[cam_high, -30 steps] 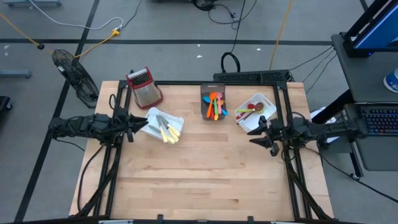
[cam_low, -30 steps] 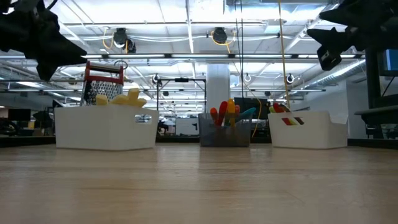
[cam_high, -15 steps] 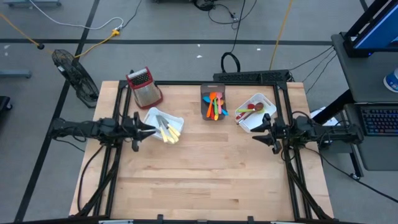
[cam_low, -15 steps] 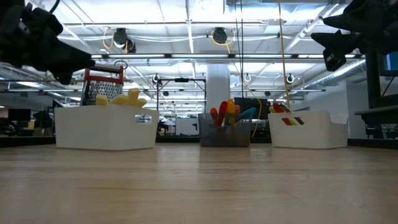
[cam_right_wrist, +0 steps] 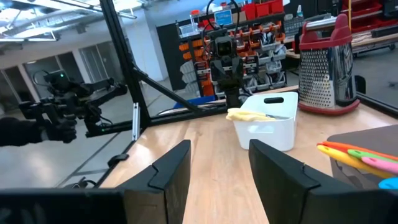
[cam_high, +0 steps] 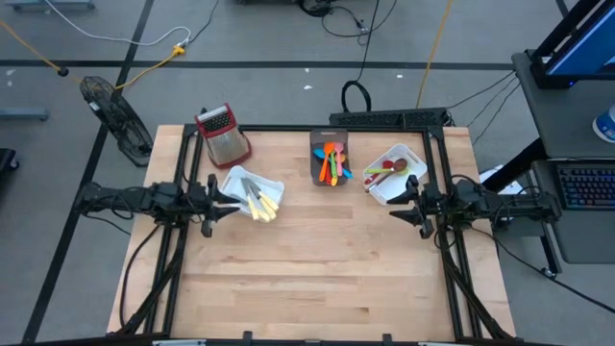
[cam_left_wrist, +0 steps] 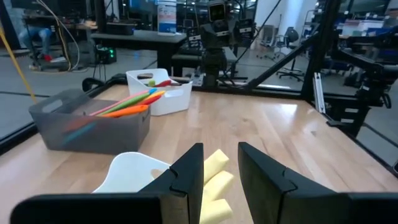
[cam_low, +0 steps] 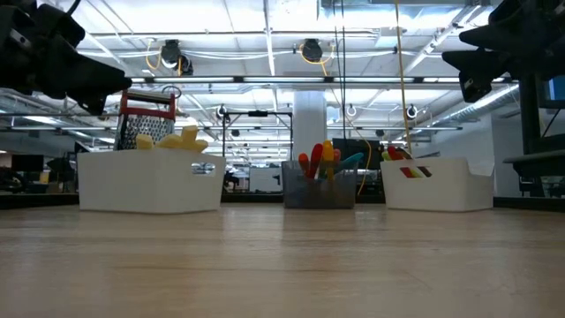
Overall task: Pick & Place Kitchen Items
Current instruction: Return to Home Position
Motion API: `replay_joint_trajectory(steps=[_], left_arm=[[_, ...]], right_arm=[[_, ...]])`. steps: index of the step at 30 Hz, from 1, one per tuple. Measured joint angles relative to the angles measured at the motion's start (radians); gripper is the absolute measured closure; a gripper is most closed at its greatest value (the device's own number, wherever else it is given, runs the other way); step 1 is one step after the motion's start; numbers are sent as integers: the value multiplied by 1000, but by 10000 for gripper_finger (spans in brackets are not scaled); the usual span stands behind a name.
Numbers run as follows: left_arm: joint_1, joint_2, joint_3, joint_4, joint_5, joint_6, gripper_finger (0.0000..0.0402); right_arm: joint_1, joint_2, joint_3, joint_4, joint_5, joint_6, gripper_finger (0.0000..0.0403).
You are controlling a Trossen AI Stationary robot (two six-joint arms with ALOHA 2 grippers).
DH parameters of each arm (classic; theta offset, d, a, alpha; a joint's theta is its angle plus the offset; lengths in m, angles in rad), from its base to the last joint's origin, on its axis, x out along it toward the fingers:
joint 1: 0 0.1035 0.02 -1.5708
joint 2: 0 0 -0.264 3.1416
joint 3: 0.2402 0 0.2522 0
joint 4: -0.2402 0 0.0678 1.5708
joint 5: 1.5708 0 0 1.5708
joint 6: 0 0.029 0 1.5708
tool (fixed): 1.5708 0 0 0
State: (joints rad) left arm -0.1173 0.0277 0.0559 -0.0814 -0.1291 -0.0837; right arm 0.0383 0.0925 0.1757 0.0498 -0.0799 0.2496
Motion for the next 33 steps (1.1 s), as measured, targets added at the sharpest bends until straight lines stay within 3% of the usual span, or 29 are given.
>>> replay_joint_trajectory(steps=[33], left_arm=[[0,13,2,-17,-10,-29,300]], right_arm=[[0,0,0,-2,0,34,247]])
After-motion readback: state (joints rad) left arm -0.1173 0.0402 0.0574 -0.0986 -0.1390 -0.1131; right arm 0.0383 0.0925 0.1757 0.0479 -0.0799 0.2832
